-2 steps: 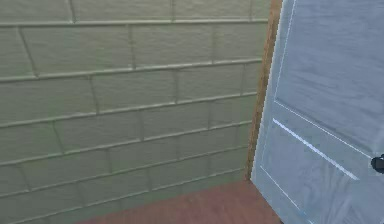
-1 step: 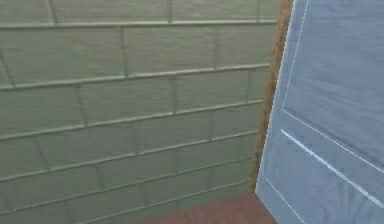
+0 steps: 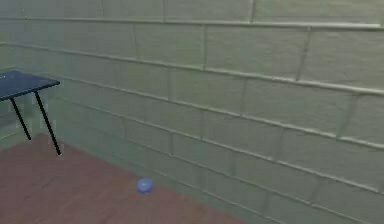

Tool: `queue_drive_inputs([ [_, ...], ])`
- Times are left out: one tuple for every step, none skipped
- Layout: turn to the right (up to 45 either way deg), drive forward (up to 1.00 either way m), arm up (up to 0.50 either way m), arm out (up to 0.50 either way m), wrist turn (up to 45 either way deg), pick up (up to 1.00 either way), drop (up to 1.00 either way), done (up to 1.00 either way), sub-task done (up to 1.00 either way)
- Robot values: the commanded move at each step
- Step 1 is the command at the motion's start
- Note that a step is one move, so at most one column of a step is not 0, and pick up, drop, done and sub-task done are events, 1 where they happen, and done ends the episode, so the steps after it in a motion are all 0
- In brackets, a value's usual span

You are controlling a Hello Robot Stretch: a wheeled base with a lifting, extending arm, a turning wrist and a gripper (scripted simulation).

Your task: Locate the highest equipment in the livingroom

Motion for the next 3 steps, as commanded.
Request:
queue_drive_inputs([
  [0.0, 0.50, 0.00, 0.00, 0.0, 0.00, 0.00, 0.00, 0.00],
  [-45.0, 0.00, 0.00, 0.00, 0.0, 0.00, 0.00, 0.00, 0.00],
  [-30.0, 0.00, 0.00, 0.00, 0.0, 0.00, 0.00, 0.00, 0.00],
])
